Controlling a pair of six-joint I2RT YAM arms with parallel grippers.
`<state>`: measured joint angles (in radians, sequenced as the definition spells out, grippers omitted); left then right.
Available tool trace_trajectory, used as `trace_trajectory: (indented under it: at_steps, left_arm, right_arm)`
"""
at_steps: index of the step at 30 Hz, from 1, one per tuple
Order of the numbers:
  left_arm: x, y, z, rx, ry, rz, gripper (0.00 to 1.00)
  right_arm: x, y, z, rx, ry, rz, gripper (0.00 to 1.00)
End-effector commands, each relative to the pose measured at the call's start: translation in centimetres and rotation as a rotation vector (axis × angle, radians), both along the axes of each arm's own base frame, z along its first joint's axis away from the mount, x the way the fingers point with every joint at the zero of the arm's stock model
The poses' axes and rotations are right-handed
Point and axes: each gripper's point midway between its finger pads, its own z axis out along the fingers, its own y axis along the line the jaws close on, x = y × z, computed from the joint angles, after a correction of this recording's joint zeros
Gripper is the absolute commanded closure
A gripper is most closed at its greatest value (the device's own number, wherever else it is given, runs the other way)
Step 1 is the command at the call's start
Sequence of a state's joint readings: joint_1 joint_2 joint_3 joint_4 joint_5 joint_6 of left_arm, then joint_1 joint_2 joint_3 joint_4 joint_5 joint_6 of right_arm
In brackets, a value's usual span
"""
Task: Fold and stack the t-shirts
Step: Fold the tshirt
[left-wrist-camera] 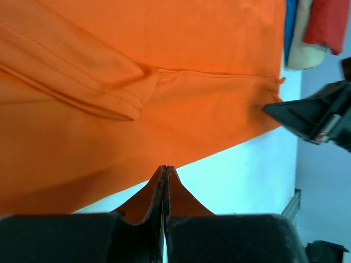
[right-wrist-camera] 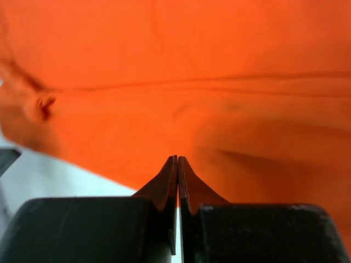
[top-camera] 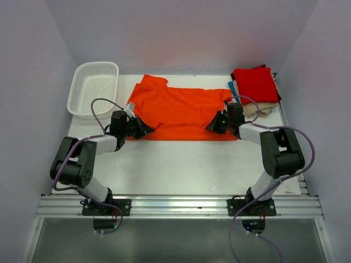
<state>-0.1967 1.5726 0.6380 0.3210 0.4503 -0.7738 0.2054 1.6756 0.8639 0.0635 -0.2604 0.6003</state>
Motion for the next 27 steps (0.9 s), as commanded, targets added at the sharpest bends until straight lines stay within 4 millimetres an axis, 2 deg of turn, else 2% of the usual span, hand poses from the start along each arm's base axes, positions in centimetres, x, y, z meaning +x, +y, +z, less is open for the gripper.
trace_trajectory:
  at_steps: [1,3,7,11,12,15,19,27]
  left_arm:
    - [0.9,-2.0,4.0,-0.158,-0.149,-0.07,1.0]
    - [0.6,-2.4,4.8,-0.201,-0.177,-0.088,1.0]
    - [0.0,-2.4,4.6,-0.211,-0.169,-0.087,1.0]
    - [0.4,-1.3,1.9,-0.128,-0.077,-0.028,1.0]
    - [0.1,-0.9,0.4,-0.1,-0.013,-0.007,1.0]
    - [0.2,-0.1,-1.3,-0.05,0.044,0.037,1.0]
    - [0.8,1.1,-2.4,0.015,0.062,0.102,1.0]
    - [3.0,1.6,-2.4,0.05,0.025,0.142,1.0]
  right_arm:
    - [-1.7,6.0,1.7,0.285,-0.014,0.209,1.0]
    - [-1.8,7.0,2.2,0.363,-0.045,0.218,1.0]
    - [-2.9,8.0,1.7,0.362,-0.045,0.243,1.0]
    - [-3.5,7.7,0.6,0.329,-0.018,0.234,1.0]
    - [-3.6,7.6,0.3,0.312,-0.019,0.232,1.0]
    - [-3.9,7.5,-0.5,0.289,-0.002,0.233,1.0]
    - [-3.9,7.4,-1.1,0.282,0.01,0.231,1.0]
    - [-4.1,7.7,-1.3,0.286,0.017,0.238,1.0]
